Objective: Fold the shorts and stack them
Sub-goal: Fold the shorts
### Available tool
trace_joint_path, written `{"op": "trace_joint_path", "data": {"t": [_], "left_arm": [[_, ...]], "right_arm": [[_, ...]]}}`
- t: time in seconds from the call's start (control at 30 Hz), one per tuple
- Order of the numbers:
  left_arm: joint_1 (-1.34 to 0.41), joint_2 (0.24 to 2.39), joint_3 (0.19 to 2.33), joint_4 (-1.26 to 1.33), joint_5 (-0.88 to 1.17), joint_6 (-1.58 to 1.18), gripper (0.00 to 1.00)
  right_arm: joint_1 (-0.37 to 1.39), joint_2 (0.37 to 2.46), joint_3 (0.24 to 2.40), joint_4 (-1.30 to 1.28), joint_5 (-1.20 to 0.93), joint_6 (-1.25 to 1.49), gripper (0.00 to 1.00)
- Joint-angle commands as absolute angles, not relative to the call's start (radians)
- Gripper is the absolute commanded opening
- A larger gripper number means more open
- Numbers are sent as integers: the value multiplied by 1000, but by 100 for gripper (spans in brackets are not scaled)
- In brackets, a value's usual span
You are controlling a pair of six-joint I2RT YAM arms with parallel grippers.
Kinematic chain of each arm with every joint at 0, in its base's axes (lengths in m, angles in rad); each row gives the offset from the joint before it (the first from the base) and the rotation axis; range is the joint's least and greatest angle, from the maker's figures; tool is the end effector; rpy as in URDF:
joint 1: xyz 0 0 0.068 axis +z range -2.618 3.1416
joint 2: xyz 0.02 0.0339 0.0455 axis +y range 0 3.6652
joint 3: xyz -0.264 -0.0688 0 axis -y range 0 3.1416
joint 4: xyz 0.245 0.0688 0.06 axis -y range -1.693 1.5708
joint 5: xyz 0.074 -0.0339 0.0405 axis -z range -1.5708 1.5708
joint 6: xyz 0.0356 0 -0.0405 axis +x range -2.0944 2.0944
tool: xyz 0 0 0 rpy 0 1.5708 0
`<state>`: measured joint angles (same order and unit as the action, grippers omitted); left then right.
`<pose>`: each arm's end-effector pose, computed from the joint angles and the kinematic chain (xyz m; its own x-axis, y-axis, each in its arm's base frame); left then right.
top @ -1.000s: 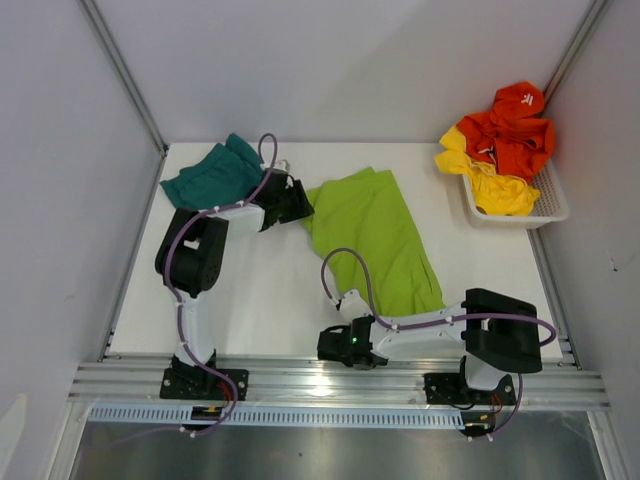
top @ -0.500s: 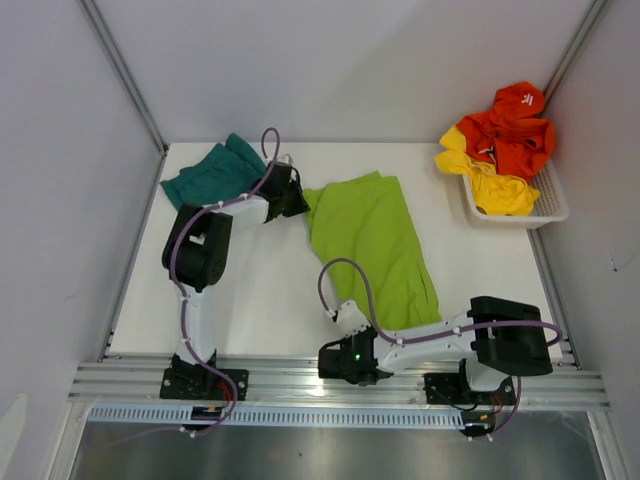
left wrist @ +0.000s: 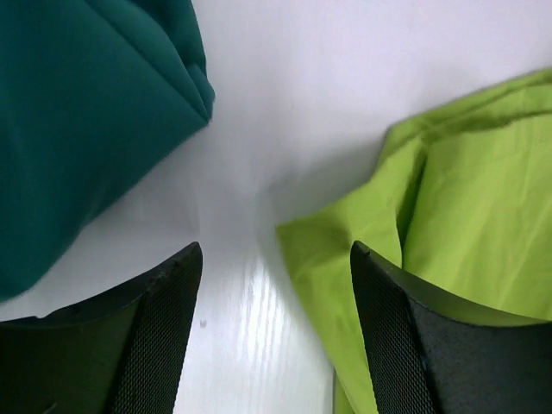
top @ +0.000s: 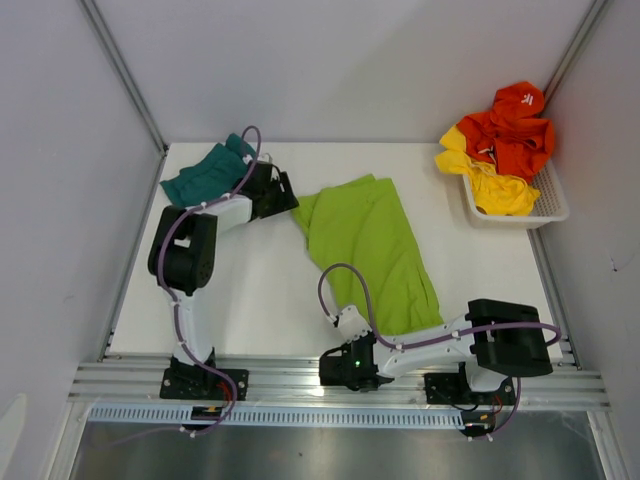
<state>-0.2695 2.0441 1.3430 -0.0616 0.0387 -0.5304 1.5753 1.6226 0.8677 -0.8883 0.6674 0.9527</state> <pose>0.4290 -0.1199 0.1606 -0.7227 -0.3248 -0.6101 -0.0841 0.9175 -0.3888 0.0209 0.2459 0.1513 -0.6373 -0.6173 -0.4612 -0.4587 0.7848 -0.4167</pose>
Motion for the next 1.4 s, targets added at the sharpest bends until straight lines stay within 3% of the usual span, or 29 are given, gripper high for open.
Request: {"op": "trace_joint_path", "data": {"t": [0.0, 0.3, 0.83, 0.97, 1.1, 1.17, 1.37], "left_arm": [[-279, 1927, 1315, -9, 104, -532, 72], [-288, 1934, 1305, 87, 268, -613, 70], [-359, 2083, 1345, 58, 342, -614, 63], [-360, 2086, 1315, 110, 382, -644, 47], [-371, 2069, 1312, 115, 368, -641, 23], [-388, 2059, 1322, 91, 321, -603, 16], [-468, 2000, 1347, -11, -78, -480, 9]], "right_arm": [[1585, 1647, 834, -859, 555, 1003, 0], [1586, 1660, 836, -854, 555, 1003, 0], [1585, 1672, 848, -850, 558, 999, 0], [1585, 1675, 848, -848, 558, 1000, 0], [1585, 1681, 848, -845, 560, 1000, 0], [1586, 1683, 847, -842, 557, 1000, 0], [1585, 1690, 845, -833, 551, 999, 0]]}}
